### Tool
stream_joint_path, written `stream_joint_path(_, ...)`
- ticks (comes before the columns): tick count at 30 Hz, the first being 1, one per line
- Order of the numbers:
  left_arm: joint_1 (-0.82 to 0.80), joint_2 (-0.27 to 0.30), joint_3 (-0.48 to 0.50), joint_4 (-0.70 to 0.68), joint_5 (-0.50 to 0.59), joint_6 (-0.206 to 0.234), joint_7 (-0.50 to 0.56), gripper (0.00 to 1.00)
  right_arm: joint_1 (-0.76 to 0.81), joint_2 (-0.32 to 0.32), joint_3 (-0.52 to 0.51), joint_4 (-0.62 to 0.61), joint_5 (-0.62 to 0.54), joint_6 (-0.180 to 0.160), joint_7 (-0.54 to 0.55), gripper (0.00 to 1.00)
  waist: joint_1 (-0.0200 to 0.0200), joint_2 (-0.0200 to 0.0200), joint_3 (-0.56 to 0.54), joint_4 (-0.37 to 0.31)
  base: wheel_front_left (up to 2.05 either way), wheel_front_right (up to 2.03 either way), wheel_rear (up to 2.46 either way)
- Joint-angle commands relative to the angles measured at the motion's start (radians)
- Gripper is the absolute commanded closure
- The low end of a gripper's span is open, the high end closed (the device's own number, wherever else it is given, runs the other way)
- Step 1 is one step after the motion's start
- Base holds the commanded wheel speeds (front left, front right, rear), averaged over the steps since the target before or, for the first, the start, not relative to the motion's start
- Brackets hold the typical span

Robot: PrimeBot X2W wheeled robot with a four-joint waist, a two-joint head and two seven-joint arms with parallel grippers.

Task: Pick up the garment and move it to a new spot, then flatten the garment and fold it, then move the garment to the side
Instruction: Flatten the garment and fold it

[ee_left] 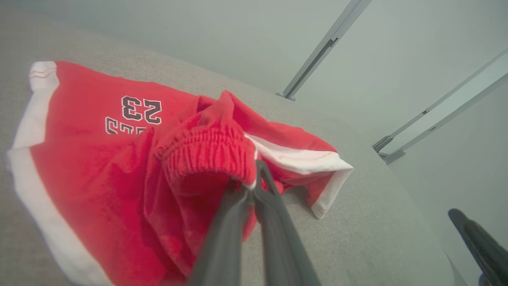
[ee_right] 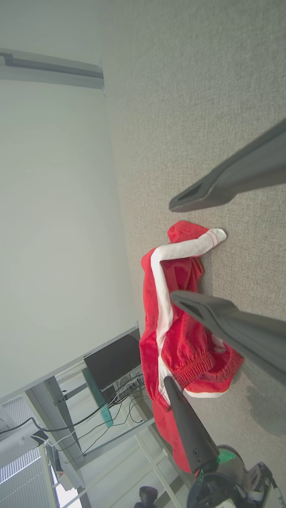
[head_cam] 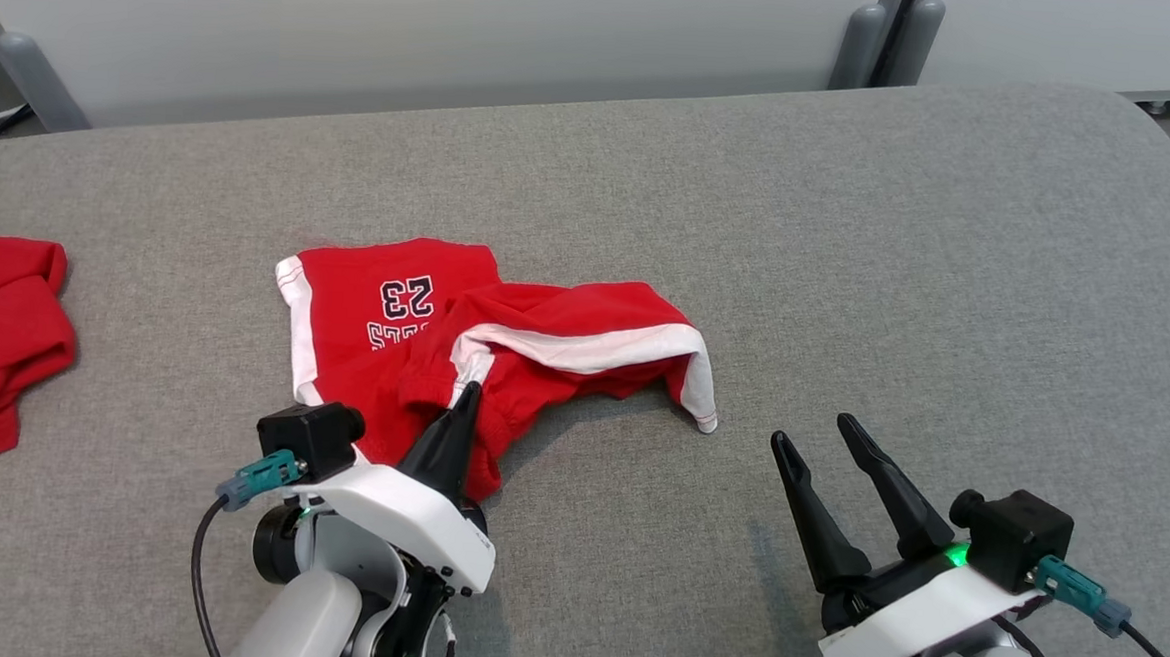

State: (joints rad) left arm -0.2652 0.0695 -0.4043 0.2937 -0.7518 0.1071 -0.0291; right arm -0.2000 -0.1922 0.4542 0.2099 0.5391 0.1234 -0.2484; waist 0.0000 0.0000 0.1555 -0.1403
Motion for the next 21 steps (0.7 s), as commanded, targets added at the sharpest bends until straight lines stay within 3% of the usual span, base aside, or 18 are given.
stream_joint_path(1, -0.039, 0.003, 0.032, -0.036, -0.009, -0.005, -0.011, 1.0, -0.022, -0.006, 0.008, -0.018, 0.001, 0.007, -0.013, 0.0, 0.0, 0.0, -0.002, 0.004, 0.0, 0.0, 0.0)
stream_joint_path(14, 0.066, 0.064, 0.04, -0.188, -0.018, 0.026, 0.025, 1.0, -0.056, -0.013, 0.079, 0.146, 0.06, 0.007, -0.013, 0.0, 0.0, 0.0, -0.022, 0.062, 0.0, 0.0, 0.0)
stream_joint_path(21, 0.076, 0.079, 0.04, -0.229, -0.014, 0.04, 0.039, 1.0, -0.158, -0.013, 0.137, 0.308, 0.034, 0.007, -0.013, 0.0, 0.0, 0.0, -0.015, 0.087, 0.0, 0.0, 0.0)
